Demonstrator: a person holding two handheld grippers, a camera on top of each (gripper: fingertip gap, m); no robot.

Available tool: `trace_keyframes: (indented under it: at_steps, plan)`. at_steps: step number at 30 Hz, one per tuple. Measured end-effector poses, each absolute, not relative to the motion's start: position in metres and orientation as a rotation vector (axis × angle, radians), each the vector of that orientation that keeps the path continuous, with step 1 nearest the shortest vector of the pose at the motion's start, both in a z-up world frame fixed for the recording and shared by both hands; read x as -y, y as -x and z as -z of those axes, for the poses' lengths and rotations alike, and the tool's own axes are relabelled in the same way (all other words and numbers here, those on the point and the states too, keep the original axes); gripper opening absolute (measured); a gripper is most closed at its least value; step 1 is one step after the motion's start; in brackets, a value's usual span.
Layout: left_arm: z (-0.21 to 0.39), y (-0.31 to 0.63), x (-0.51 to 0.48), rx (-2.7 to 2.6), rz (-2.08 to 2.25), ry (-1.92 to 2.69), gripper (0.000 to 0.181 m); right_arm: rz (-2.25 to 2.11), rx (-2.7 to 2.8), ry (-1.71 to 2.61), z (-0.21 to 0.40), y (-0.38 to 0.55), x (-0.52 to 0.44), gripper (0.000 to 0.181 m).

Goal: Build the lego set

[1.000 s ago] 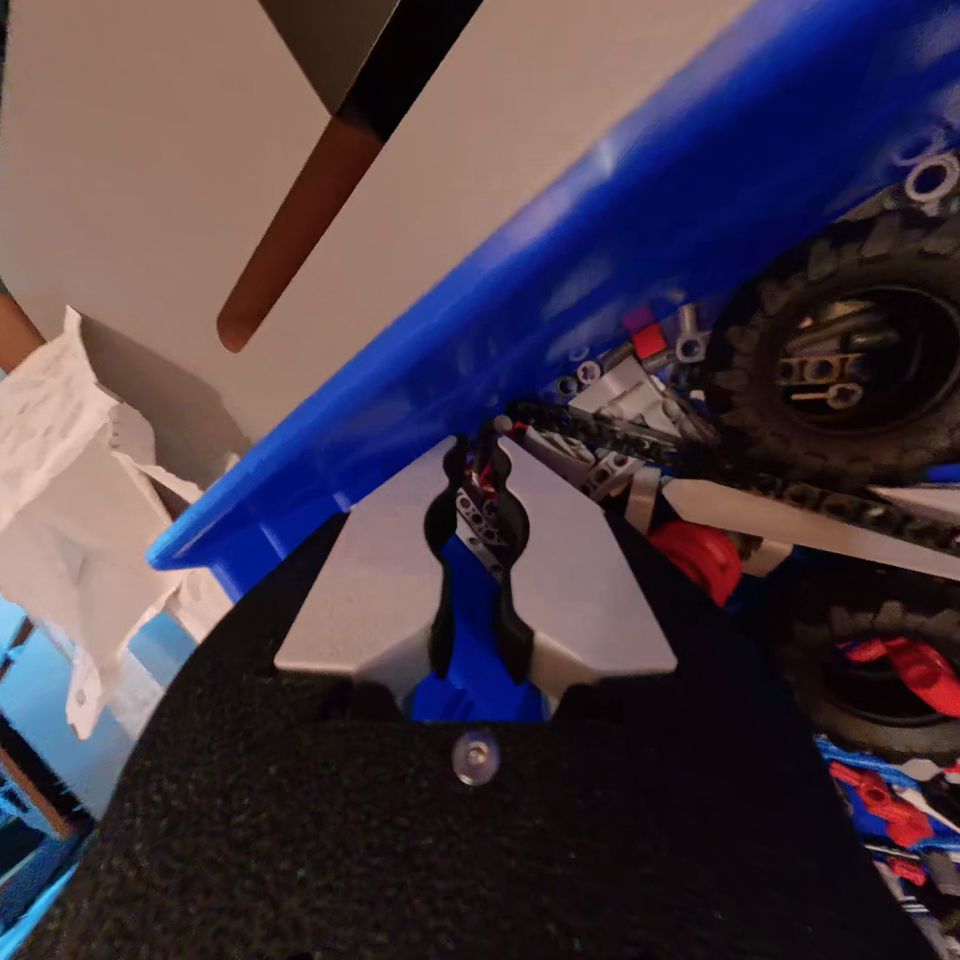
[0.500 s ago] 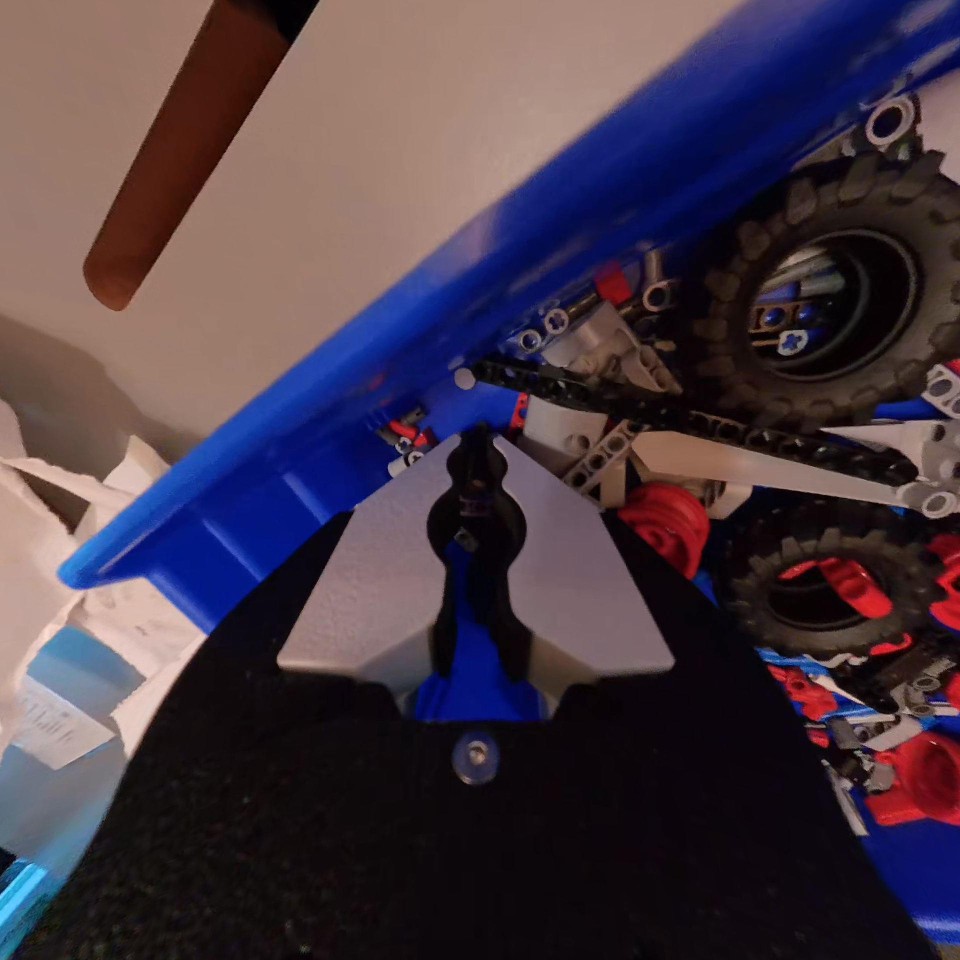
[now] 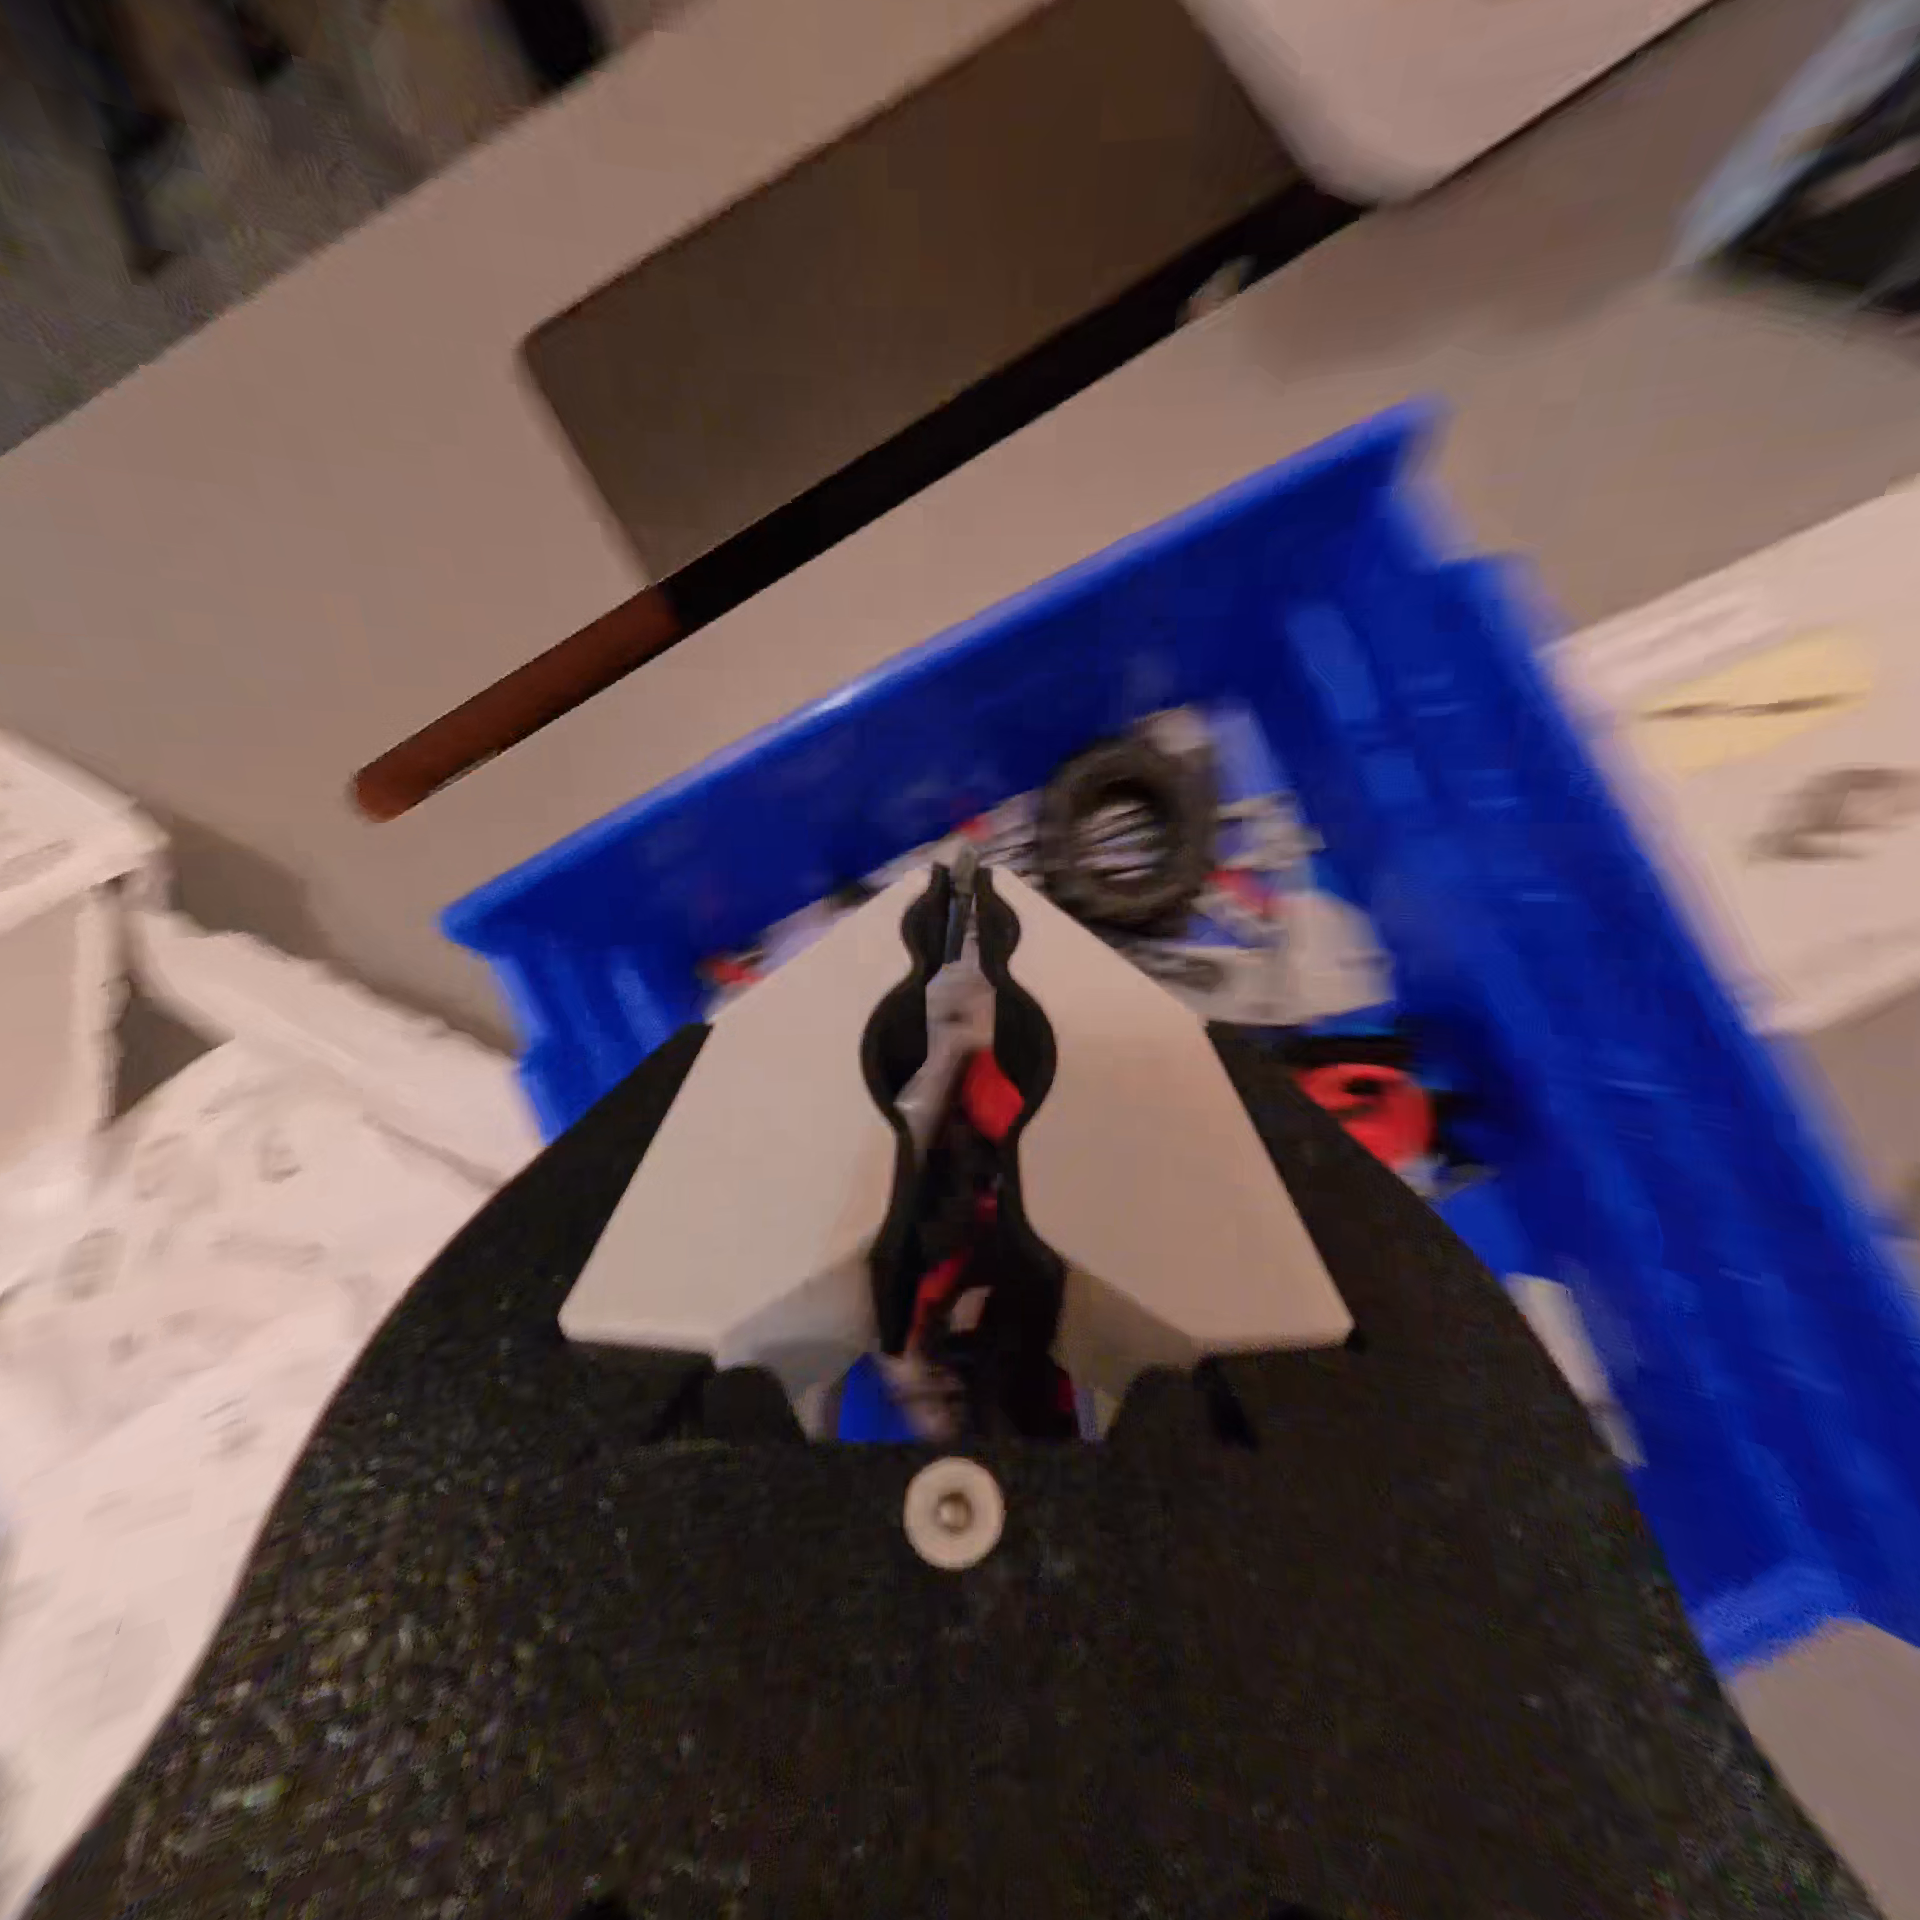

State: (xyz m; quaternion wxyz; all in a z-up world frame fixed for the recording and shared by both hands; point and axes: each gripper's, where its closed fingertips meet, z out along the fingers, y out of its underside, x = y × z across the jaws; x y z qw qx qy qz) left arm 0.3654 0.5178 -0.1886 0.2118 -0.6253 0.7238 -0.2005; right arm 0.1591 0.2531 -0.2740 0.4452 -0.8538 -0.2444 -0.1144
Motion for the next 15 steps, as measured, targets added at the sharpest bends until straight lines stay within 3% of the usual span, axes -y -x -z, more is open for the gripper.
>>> trace_keyframes:
  at_steps: [1,4,7,12,15]
  plan:
    - [0.172,-0.36,-0.494,-2.01,0.725,1.703,0.003,0.298,0.617,2.106,0.274,-0.159,-0.253,0.0]
    - [0.139,-0.329,-0.405,-2.108,1.079,1.495,0.003,0.347,0.65,2.078,0.273,-0.157,-0.252,0.0]
    - [0.139,-0.295,-0.336,-2.19,1.096,1.311,0.003,0.356,0.686,2.068,0.273,-0.153,-0.246,0.0]
    - [0.161,-0.267,-0.255,-2.249,1.056,1.169,0.003,0.32,0.736,2.03,0.271,-0.141,-0.232,0.0]
    - [0.204,-0.262,-0.237,-2.336,0.922,1.229,0.003,0.335,0.768,2.005,0.27,-0.136,-0.224,0.0]
